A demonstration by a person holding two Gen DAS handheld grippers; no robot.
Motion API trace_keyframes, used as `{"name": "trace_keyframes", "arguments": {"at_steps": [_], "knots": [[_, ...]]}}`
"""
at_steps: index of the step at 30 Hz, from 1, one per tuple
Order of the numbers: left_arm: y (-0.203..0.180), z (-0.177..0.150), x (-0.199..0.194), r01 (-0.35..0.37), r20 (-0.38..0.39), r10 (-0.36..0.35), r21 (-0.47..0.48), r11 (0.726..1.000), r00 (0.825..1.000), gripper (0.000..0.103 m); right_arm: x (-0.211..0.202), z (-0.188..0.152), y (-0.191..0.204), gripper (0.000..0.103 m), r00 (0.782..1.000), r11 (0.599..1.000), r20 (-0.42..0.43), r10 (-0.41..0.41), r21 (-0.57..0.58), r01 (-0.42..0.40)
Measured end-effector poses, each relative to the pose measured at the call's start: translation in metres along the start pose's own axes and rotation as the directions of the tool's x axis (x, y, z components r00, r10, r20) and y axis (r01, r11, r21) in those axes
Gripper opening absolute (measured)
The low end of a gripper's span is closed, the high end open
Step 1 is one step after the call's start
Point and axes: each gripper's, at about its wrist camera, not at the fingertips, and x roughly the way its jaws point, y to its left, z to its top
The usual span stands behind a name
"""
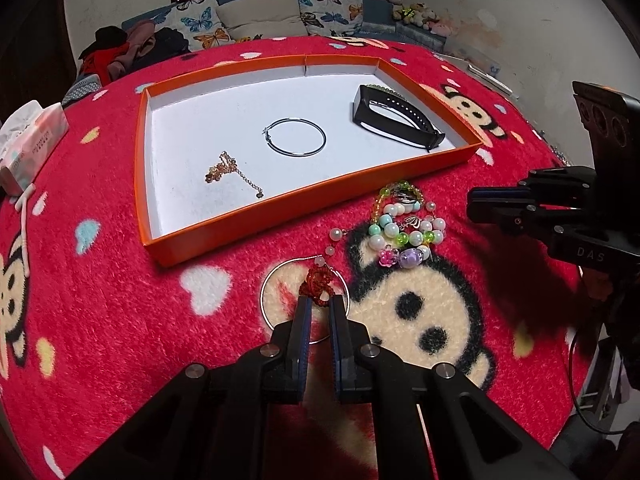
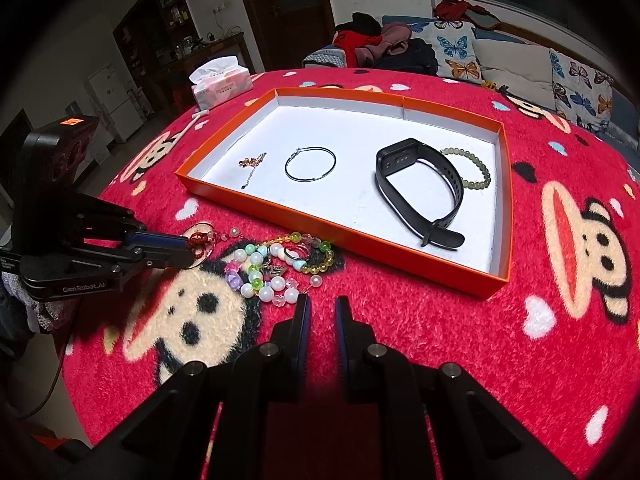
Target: Organize jewelry
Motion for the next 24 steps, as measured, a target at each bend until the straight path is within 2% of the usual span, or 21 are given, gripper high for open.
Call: {"name": "trace_keyframes", "arguments": {"at_steps": [5,7,9,11,20,23,24], "knots": [[0.0,-0.001,0.001,0.003,-0.002,-0.003,-0.002,1.0,1.0,0.013,-0.001,-0.001,-0.001,0.014,1.0,1.0,0.001,0.001,0.004,-0.001],[0.001,-0.002,0.001,0.022,-0.001,-0.022,-0.008,1.0,1.0,0.024,-0.001,-0.002,-0.001,0.014,1.0,1.0,0.001,0.003,0.006,-0.003],[-0.001,-0.004,-0.001,0.04,0.008,-0.04,-0.007,0.999,0.999,0.052,0.0,-0.002,-0.001,0.014,1.0,1.0,0.0,0.002,0.007,-0.002],[-0.005,-0.005,-0.002,0.015,0.014,-0.015,0.012,1.0,1.0,0.053,0.0,-0.003,-0.002,0.014,1.0,1.0,-0.001,0.001,0.01,-0.001],[-0.003,0.0,-0.011,0.006,0.068,-0.008,0.022,1.0,0.998,0.052,0.0,-0.004,-0.005,0.014,1.0,1.0,-0.001,-0.001,0.019,0.001],[-0.002,0.002,-0.009,-0.007,0.065,0.005,0.032,0.999,0.998,0.046,0.001,-0.004,-0.005,0.014,1.0,1.0,-0.002,0.0,0.019,0.0],[-0.002,0.003,-0.007,-0.007,0.061,0.005,0.032,0.999,0.998,0.042,0.001,-0.004,-0.005,0.014,1.0,1.0,-0.002,0.0,0.017,0.0]]}}
